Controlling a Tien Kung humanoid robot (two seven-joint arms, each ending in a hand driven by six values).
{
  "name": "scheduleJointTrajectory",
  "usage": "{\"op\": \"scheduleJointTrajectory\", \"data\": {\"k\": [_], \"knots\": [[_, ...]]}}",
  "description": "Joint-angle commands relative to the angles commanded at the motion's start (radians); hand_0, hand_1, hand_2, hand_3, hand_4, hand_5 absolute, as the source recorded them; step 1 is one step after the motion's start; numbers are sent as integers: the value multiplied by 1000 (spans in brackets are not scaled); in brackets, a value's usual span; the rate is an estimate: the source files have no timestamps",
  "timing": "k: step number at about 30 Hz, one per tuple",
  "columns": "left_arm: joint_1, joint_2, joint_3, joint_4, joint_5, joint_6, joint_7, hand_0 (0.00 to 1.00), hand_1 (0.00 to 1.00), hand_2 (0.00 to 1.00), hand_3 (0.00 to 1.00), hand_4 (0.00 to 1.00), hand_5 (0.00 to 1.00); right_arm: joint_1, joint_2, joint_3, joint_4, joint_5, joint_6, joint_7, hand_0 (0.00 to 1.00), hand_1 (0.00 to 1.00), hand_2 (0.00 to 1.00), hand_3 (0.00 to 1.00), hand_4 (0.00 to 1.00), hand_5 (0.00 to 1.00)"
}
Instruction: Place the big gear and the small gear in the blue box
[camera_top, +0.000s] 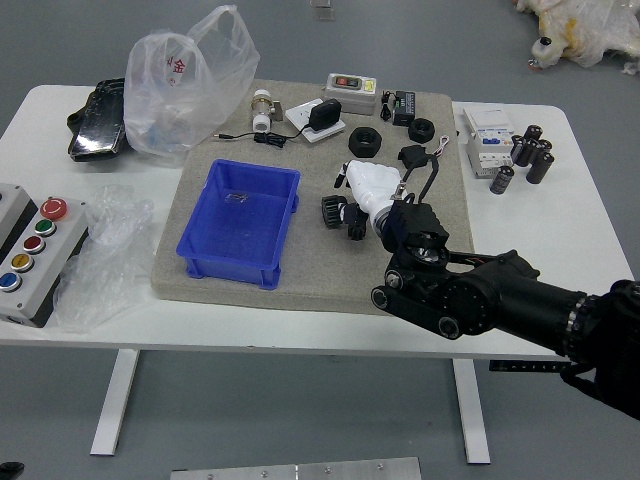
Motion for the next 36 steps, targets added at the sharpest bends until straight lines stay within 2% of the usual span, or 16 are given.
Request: {"op": "scheduleJointTrajectory", "data": {"k": [3,4,8,9,15,16,20,22,27,28,33,34,36], "knots": [[-1,-1,-1,0,2,0,1,685,606,569,791,723,301,2,-2,9,0,-3,0,1,592,656,643,642,538,102],[-1,-1,-1,0,2,-1,1,685,606,569,792,724,304,3,-3,13,0,-3,3,2,591,689,755,708,580,181],[0,-1,-3,-1,5,-2,3,685,606,569,792,724,304,10,-4,30,0,5,41,3,591,689,755,708,580,181],[0,-1,-5,-1,6,-2,4,685,607,569,792,724,305,13,-4,35,1,6,58,1,650,773,973,998,812,279],[1,0,-9,-1,11,-2,7,685,607,569,792,724,305,22,-6,48,9,-1,112,-3,650,773,973,998,812,279],[1,0,-10,-1,11,-2,8,684,606,570,793,724,306,23,-6,47,10,-1,119,-3,641,789,998,998,884,310],[0,0,-14,-2,15,-3,10,684,606,570,793,724,306,25,-2,38,9,5,135,2,641,789,998,998,884,310],[0,0,-15,-2,17,-3,10,684,606,570,794,724,306,25,0,33,8,8,138,4,631,789,998,998,906,346],[-1,1,-19,-2,23,-4,12,684,606,570,794,724,306,31,6,9,-1,25,136,8,631,789,998,998,906,346],[-2,1,-19,-2,24,-4,12,684,606,570,795,725,307,32,9,1,-5,31,133,9,631,780,998,998,925,372],[-8,0,-20,-1,30,-7,10,684,606,570,795,725,307,30,27,-43,-38,73,112,11,631,780,998,998,925,372],[-9,0,-20,-1,31,-8,10,684,606,570,795,724,308,29,30,-53,-45,82,109,11,610,721,812,841,736,201],[-10,0,-20,-1,32,-8,10,684,606,570,795,724,308,26,34,-68,-56,97,102,9,610,721,812,841,736,201]]}}
